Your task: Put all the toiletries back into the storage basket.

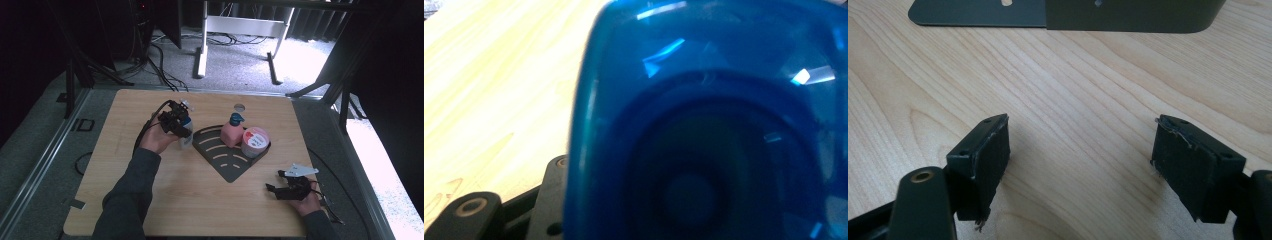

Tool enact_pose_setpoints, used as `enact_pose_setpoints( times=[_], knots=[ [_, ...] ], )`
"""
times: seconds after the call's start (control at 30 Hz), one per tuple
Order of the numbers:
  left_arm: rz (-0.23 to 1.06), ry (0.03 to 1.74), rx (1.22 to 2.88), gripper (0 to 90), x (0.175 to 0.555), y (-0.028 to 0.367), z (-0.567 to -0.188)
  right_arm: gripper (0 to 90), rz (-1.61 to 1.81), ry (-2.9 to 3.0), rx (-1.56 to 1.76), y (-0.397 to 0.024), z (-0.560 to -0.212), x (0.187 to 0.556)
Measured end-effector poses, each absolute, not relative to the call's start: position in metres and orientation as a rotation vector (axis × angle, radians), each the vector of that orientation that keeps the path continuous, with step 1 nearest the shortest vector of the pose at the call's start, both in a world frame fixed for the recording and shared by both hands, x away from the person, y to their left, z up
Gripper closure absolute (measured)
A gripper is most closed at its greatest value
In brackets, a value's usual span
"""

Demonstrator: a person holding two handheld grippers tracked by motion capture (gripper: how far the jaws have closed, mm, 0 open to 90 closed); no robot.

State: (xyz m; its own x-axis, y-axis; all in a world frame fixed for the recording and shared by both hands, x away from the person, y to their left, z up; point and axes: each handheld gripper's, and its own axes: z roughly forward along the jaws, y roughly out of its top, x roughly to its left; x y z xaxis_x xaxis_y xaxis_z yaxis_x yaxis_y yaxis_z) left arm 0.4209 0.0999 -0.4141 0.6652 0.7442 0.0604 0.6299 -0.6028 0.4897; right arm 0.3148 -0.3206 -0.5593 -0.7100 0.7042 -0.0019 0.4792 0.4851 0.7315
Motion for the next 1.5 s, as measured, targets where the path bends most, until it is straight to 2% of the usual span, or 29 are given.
enact_pose_setpoints(
  times=[0.33,1.5],
  knots=[
    [0.379,1.05,2.429,55.1,0.423,0.089,-0.408,22.8,1.057,2.433,1.001,-0.321,-0.559,0.315],
    [0.385,1.03,2.4,55.0,0.438,0.061,-0.42,22.8,1.057,2.433,1.0,-0.321,-0.559,0.315]
  ],
)
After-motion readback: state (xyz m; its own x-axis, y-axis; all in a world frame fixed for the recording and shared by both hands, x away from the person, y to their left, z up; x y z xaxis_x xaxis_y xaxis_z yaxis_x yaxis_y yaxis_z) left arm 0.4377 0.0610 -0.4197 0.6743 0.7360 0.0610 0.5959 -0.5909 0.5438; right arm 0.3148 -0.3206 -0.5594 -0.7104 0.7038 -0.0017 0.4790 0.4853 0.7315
